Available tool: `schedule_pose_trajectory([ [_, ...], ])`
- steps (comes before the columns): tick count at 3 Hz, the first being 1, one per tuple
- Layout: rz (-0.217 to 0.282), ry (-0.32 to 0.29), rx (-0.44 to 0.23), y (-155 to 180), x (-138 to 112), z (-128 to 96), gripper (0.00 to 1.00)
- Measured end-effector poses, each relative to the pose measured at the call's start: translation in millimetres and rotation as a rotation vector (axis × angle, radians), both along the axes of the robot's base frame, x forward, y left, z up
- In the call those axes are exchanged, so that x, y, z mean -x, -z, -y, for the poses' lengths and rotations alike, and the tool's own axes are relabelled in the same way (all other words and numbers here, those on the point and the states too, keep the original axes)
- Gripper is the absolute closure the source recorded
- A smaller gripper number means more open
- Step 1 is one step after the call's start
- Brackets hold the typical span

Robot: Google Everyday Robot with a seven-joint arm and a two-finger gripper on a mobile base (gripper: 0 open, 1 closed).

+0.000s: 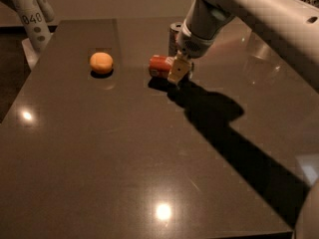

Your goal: Move coke can near redbull can

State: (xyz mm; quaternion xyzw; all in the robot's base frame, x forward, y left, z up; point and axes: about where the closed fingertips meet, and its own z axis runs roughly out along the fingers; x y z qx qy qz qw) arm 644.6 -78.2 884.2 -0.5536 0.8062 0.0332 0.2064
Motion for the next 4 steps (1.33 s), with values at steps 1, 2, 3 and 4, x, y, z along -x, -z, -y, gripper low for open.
schedule_pose_trajectory([
  [1, -0.006, 0.018, 0.021, 5.0, -13.1, 14.7, 0.52],
  [2, -0.013, 0.041, 0.026, 8.5, -21.8, 32.8, 0.28],
  [3, -0.027, 0.046, 0.019, 14.7, -24.6, 41.8, 0.05],
  [4, -0.045, 0.037, 0.005, 22.6, -23.1, 44.1, 0.0],
])
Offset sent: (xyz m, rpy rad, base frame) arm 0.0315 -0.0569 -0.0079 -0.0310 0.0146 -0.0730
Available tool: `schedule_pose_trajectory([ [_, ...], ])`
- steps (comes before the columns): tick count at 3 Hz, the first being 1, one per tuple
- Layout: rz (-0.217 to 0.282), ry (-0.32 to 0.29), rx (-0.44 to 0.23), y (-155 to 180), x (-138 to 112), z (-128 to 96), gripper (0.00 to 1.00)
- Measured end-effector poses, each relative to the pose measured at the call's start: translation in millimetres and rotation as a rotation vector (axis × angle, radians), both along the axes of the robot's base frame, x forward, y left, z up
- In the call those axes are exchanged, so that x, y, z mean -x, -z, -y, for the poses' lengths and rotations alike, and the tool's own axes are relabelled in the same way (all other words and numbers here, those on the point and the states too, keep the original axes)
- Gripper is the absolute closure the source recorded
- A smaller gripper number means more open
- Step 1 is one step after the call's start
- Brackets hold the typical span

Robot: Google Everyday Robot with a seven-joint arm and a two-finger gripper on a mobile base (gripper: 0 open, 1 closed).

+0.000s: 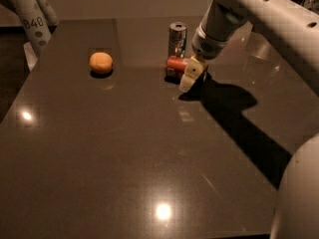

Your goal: Move coke can near redbull can

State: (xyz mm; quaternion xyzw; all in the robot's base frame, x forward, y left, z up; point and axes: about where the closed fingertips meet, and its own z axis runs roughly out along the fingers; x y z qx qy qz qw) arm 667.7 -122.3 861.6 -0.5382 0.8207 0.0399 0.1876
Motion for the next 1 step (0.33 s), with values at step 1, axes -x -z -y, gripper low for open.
schedule_pose_trajectory([
  [1, -0.004, -0.002, -0.003, 1.7, 0.3, 0.4, 0.0],
])
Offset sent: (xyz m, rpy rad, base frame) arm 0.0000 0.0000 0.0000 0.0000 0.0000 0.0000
